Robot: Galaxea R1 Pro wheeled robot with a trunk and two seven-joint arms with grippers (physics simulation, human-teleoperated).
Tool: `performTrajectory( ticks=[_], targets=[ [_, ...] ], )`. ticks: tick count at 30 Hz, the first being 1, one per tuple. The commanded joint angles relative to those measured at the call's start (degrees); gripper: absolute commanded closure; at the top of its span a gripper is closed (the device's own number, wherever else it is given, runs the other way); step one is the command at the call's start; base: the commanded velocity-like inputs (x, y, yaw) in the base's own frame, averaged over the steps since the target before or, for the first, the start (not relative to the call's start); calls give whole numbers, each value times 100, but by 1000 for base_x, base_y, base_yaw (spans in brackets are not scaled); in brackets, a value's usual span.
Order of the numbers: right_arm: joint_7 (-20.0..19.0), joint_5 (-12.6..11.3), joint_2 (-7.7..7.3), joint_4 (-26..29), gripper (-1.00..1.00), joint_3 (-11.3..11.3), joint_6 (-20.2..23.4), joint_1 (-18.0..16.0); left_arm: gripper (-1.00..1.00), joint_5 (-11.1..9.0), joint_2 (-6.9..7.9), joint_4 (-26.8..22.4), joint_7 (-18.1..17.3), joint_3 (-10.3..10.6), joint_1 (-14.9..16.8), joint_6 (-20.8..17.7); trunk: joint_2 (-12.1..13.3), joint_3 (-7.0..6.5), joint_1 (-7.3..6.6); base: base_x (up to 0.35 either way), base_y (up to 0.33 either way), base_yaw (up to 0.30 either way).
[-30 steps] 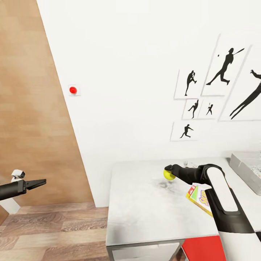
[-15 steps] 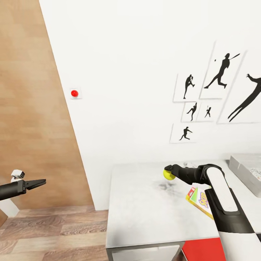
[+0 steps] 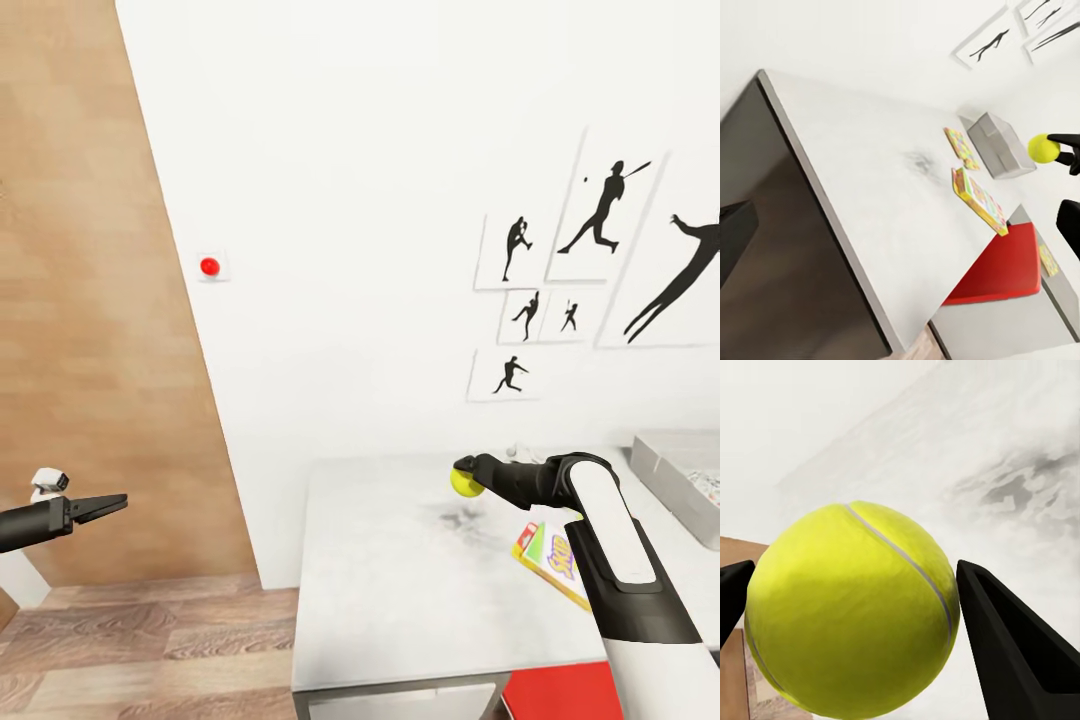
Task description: Put all the toys in the child's room - the three board games (two on the bed and one on the table), the two jigsaw puzzles on the table, and the tennis ball on the table - inside the toy box on the table in the child's room.
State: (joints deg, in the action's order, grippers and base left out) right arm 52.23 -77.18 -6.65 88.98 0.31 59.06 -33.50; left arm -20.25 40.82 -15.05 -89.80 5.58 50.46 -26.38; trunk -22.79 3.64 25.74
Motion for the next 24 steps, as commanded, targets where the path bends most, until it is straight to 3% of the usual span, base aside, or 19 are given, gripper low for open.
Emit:
performTrajectory(
  ticks=[1,15,24],
  targets=[
    [77,-61,-3,5,100,4,9,-7,-100,-39,5,2,-20,48,7,-61,-13,4,4,0,0,0],
    [154,-61,-1,-7,100,13,9,-7,-100,-39,5,0,-20,48,7,-56,-13,-119,4,0,-126,36],
    [276,-77,4,-26,100,13,17,-13,-100,-41,5,2,-20,48,7,-46,-13,-128,4,0,-21,8]
  ],
)
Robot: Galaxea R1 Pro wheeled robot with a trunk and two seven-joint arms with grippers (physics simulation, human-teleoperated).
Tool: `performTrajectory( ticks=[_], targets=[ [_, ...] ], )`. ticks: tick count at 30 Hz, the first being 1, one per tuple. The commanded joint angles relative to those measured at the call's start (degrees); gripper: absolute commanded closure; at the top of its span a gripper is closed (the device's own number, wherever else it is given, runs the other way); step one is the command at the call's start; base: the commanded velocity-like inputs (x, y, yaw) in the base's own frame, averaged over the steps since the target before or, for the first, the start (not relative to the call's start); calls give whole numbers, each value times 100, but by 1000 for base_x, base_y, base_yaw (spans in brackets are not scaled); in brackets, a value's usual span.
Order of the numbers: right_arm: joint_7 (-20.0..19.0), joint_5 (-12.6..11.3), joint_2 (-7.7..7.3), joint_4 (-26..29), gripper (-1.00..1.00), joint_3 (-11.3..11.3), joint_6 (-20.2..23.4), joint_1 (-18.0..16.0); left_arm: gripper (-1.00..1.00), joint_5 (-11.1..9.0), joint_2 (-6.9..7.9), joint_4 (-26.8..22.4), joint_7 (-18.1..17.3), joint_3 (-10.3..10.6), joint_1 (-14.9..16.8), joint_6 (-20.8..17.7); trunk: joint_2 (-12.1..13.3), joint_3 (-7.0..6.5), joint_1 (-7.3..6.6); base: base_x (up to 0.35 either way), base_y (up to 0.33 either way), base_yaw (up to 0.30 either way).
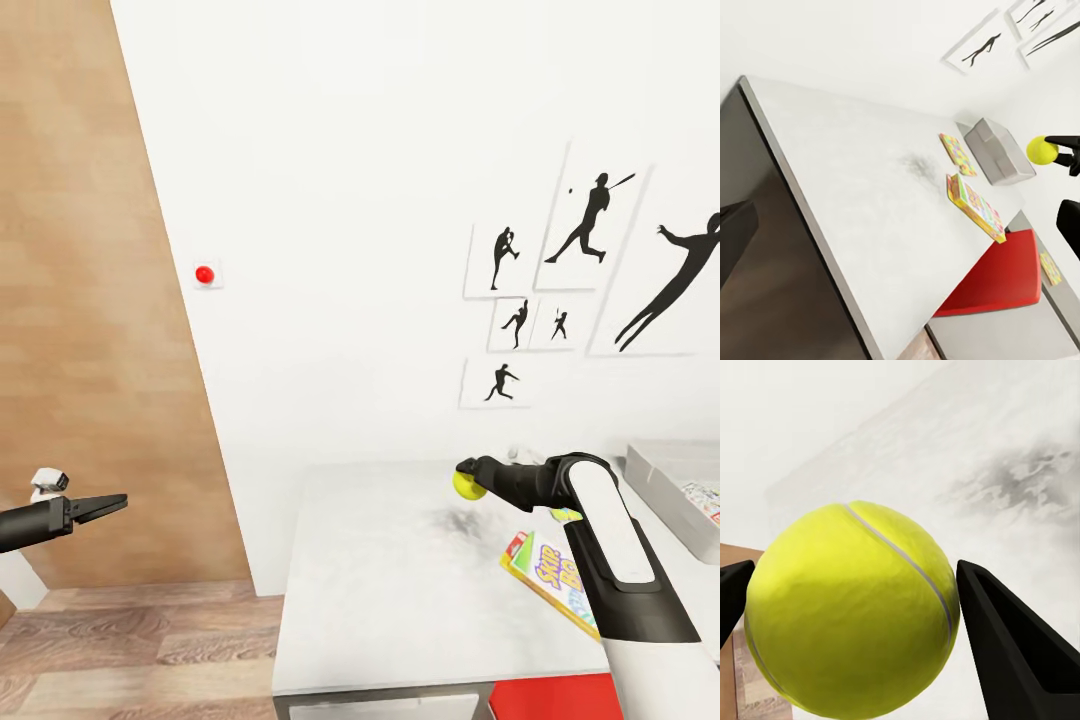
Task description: Put all the toys in the child's room - the three board games (two on the bed and one on the table), the two jigsaw puzzles on the table, and the tennis ball on the table - inside the toy box on the table in the child's room.
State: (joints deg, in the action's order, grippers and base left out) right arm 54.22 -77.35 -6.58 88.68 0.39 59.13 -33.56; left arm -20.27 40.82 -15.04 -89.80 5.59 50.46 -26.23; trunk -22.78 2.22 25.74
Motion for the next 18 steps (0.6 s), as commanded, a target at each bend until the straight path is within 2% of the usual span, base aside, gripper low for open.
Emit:
performTrajectory(
  ticks=[1,5,13,18],
  targets=[
    [77,-58,-3,4,100,5,8,-8,-100,-38,5,2,-20,48,7,-60,-14,14,4,0,-2,1],
    [73,-60,-2,1,100,4,3,-9,-100,-38,5,2,-20,48,7,-58,-14,14,4,-28,-79,0],
    [73,-54,-1,0,100,0,2,-8,-100,-38,5,-5,-20,48,7,-56,-14,14,4,-113,-233,-1],
    [72,-47,-8,0,100,-11,2,-10,-100,-42,5,-10,-20,39,7,-39,-14,14,4,-79,-276,-161]
  ],
)
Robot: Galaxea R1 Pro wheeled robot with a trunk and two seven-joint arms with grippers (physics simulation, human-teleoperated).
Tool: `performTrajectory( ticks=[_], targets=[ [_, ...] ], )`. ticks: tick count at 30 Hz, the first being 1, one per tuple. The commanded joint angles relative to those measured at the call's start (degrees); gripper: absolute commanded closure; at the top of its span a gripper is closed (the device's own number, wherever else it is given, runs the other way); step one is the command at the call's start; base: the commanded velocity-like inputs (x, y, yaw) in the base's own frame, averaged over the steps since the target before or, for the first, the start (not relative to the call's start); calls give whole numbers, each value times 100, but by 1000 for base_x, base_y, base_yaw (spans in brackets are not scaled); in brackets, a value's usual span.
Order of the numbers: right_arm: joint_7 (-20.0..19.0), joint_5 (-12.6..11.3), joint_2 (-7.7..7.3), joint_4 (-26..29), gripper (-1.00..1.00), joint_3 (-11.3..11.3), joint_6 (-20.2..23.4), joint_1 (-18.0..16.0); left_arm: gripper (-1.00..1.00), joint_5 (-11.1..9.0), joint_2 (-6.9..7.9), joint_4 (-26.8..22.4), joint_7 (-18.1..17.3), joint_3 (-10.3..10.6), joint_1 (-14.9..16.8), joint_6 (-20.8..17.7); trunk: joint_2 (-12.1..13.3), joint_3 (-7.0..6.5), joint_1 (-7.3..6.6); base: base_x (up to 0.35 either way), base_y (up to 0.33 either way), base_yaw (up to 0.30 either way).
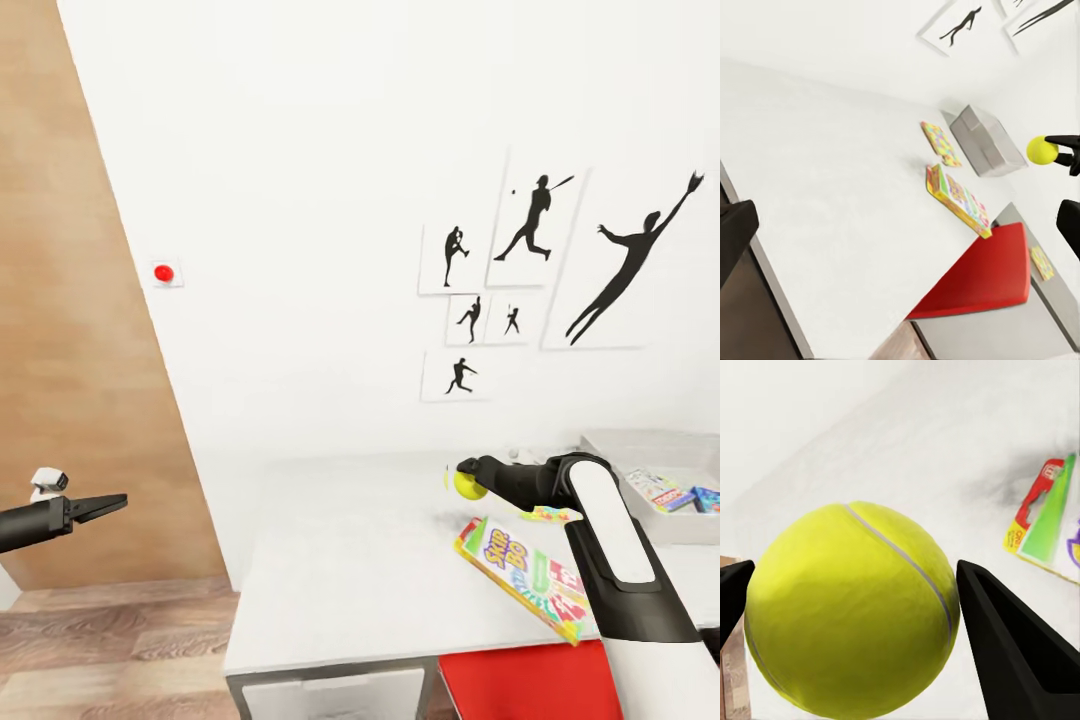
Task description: Put all the toys in the child's room - the three board games (two on the bed and one on the table), the two jigsaw puzzles on the table, and the tennis ball on the table - inside the toy box on the table in the child's room.
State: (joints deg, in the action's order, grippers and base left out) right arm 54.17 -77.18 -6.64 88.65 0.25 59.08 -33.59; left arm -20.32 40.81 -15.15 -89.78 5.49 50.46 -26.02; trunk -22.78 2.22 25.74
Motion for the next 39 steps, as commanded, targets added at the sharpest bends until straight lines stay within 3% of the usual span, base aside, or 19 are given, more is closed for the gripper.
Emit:
performTrajectory(
  ticks=[1,7,10,13,15,17,20,22,25,28,39],
  targets=[
    [76,-63,-3,3,100,5,8,-7,-100,-39,6,-2,-22,46,8,-59,-14,14,4,-30,-287,-237],
    [83,-67,0,12,100,-5,7,-35,-100,-50,-9,-45,-22,-18,8,-72,-14,14,4,-10,-195,-257],
    [84,-72,-4,32,100,-11,7,-86,-100,-56,-86,-228,-22,-34,51,-228,-14,14,4,-1,-40,-232],
    [86,-81,-13,48,100,-15,12,-231,-100,-53,-228,-1115,-22,-39,68,-1129,-14,14,4,-1,-14,-122],
    [85,-84,-21,51,100,-15,14,-300,-100,-51,-303,-1587,-22,-37,69,-1533,-14,14,4,0,-7,-59],
    [87,-108,-35,54,100,-14,15,-452,-100,-22,-523,-2508,-22,-37,72,-2164,-14,14,4,0,-3,-27],
    [110,-94,-15,59,100,27,28,-614,-100,-8,-754,-3128,-22,-39,79,-2566,-14,14,4,0,-1,-12],
    [299,-88,-36,51,100,139,23,-780,-100,1,-1001,-3484,-22,-41,88,-2797,-14,14,4,0,-1,-5],
    [706,-118,-60,26,100,193,65,-941,-100,13,-1315,-3680,166,-44,91,-2905,-14,14,4,0,0,-2],
    [889,-201,-81,26,100,158,77,-1001,-100,8,-1448,-3745,534,-38,91,-2920,-14,14,4,0,0,0],
    [1015,-230,-73,20,100,136,50,-1024,-100,-5,-1519,-3775,806,-47,90,-2932,-14,14,4,0,-98,0]
  ],
)
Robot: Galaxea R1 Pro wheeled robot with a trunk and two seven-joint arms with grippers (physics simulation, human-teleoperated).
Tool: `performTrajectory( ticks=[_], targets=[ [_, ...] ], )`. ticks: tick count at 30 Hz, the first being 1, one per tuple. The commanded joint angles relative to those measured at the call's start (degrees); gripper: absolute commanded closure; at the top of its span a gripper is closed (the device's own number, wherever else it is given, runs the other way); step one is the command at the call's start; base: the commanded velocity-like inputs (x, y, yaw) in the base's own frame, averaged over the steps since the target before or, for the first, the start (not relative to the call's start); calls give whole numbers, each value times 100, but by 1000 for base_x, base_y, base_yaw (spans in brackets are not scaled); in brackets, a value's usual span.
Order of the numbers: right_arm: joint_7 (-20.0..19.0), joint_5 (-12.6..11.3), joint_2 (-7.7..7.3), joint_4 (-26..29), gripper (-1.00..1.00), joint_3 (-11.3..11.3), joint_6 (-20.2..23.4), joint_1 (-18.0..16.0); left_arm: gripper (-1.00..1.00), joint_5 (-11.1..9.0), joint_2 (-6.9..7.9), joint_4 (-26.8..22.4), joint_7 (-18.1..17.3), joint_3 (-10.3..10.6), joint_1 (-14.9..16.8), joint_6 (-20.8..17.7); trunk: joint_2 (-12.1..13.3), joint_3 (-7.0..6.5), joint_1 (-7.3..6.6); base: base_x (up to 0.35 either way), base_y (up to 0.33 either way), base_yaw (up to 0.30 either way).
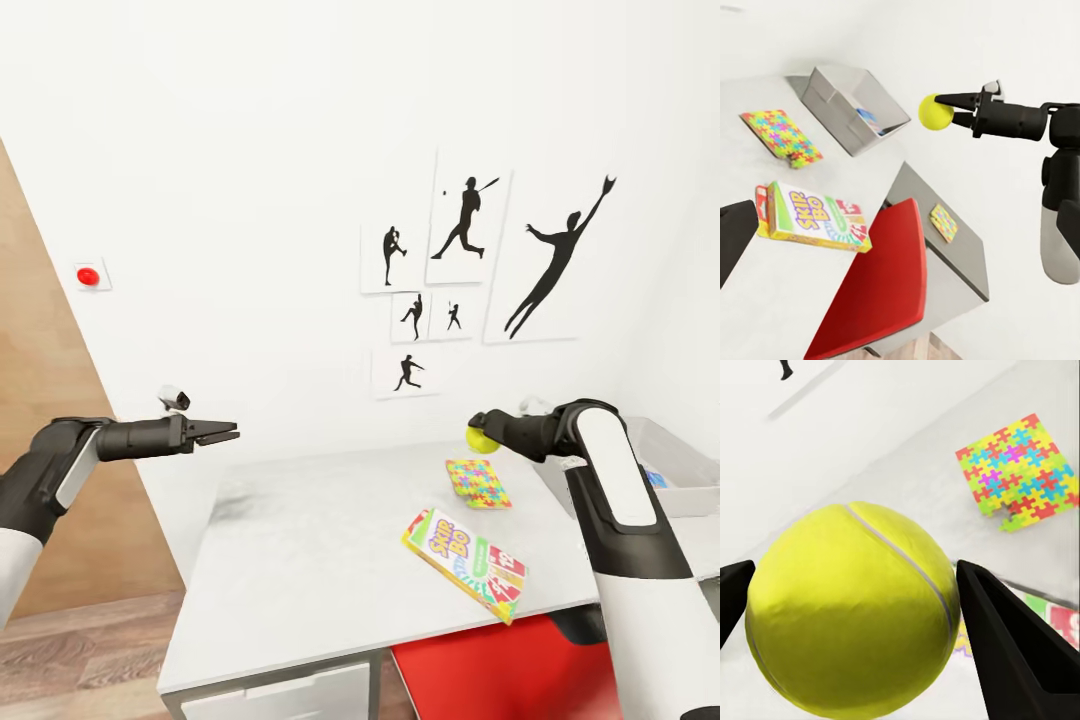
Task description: Put all the toys in the child's room - the three board games (two on the bed and one on the table), the two jigsaw puzzles on the table, and the tennis ball on the table - inside the toy box on the table in the child's room.
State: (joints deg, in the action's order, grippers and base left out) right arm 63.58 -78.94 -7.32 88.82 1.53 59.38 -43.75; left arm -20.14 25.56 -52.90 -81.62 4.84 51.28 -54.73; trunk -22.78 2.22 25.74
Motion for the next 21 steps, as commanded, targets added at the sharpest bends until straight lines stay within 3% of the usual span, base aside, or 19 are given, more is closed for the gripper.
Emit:
performTrajectory(
  ticks=[1,12,21],
  targets=[
    [76,-54,-2,4,100,9,16,-10,-100,-23,7,0,-8,16,9,-63,-14,14,4,0,-257,0],
    [101,-37,42,6,100,14,8,-34,-100,-35,11,-1,-8,17,8,-56,-14,14,4,0,-285,0],
    [104,-10,52,28,100,51,62,-38,-100,-43,18,-1,-20,-34,7,-48,-14,14,4,0,-54,0]
  ],
)
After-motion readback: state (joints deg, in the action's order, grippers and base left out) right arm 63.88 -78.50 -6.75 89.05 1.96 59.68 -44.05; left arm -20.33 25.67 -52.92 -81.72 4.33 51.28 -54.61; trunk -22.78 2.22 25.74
